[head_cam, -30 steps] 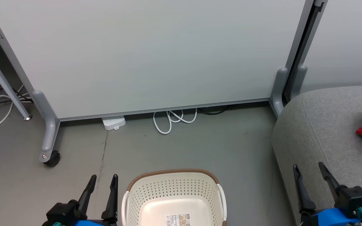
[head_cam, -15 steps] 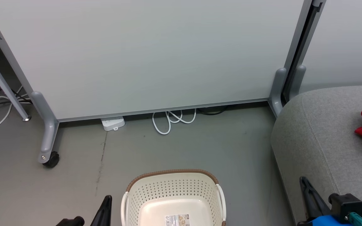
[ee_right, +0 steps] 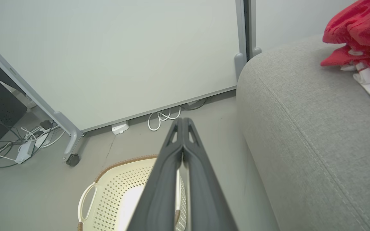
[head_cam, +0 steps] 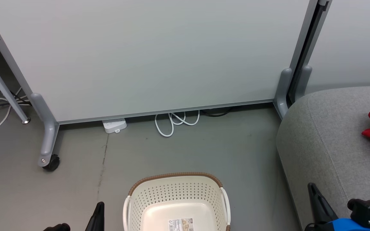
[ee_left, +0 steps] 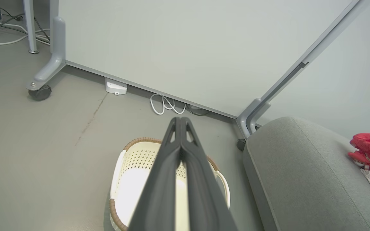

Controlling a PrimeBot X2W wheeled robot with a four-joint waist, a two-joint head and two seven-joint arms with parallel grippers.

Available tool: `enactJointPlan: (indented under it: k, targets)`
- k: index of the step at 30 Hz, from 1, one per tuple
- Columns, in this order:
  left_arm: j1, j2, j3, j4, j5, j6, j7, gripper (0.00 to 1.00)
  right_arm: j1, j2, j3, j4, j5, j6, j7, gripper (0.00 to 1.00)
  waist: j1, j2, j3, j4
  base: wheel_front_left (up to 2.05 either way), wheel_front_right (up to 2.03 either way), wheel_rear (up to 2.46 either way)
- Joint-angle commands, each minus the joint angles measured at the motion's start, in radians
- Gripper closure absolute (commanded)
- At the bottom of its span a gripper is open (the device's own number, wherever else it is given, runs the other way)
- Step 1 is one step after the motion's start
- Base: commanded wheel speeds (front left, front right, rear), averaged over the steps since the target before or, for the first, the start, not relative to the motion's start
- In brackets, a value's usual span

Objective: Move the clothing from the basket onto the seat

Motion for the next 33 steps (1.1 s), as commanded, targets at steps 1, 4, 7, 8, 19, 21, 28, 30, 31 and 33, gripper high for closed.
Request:
enactJointPlan:
  k: [1, 4, 7, 8, 19, 21, 28, 30, 31, 33]
  targets:
    - [-0.031, 0.001, 0.011, -0.023, -0.038, -0.001, 0.010, 1.00, -0.032, -0.002, -0.004, -0.008, 0.050, 0.000, 0.003, 1.00, -0.0001, 0.0000, 0.000, 0.000, 0.00, 0.00, 0.00]
    - [-0.035, 0.001, 0.021, -0.029, -0.084, -0.001, 0.023, 1.00, -0.041, -0.002, -0.006, -0.002, 0.107, 0.000, 0.007, 1.00, -0.0001, 0.0000, 0.001, -0.001, 0.00, 0.00, 0.00]
    - [-0.038, 0.002, 0.029, -0.036, -0.129, -0.002, 0.036, 1.00, -0.048, -0.002, -0.007, 0.004, 0.164, 0.000, 0.011, 1.00, -0.0001, 0.0000, 0.002, -0.002, 0.00, 0.00, 0.00]
    - [-0.039, 0.002, 0.032, -0.038, -0.144, -0.002, 0.040, 1.00, -0.051, -0.002, -0.007, 0.006, 0.182, 0.000, 0.012, 1.00, -0.0001, 0.0000, 0.002, -0.003, 0.00, 0.00, 0.00]
    - [-0.052, 0.002, 0.062, -0.060, -0.296, -0.002, 0.084, 1.00, -0.079, -0.003, -0.012, 0.026, 0.370, -0.001, 0.025, 1.00, -0.0001, 0.0000, 0.006, -0.007, 0.00, 0.00, 0.00]
    - [-0.055, 0.002, 0.067, -0.064, -0.321, -0.002, 0.091, 1.00, -0.082, -0.003, -0.013, 0.030, 0.402, -0.001, 0.027, 1.00, -0.0001, 0.0000, 0.006, -0.007, 0.00, 0.00, 0.00]
    - [-0.060, 0.002, 0.085, -0.076, -0.407, -0.003, 0.116, 1.00, -0.098, -0.003, -0.016, 0.042, 0.509, -0.001, 0.034, 1.00, -0.0001, 0.0000, 0.008, -0.010, 0.00, 0.00, 0.00]
    - [-0.062, 0.003, 0.089, -0.079, -0.430, -0.003, 0.123, 1.00, -0.101, -0.003, -0.016, 0.045, 0.537, -0.001, 0.037, 1.00, -0.0001, 0.0000, 0.009, -0.010, 0.00, 0.00, 0.00]
    - [-0.064, 0.003, 0.092, -0.081, -0.441, -0.003, 0.126, 1.00, -0.103, -0.003, -0.017, 0.047, 0.551, -0.001, 0.038, 1.00, -0.0001, 0.0000, 0.009, -0.011, 0.00, 0.00, 0.00]
    - [-0.066, 0.003, 0.095, -0.085, -0.464, -0.003, 0.133, 1.00, -0.107, -0.003, -0.017, 0.050, 0.580, -0.001, 0.039, 1.00, -0.0001, 0.0000, 0.010, -0.011, 0.00, 0.00, 0.00]
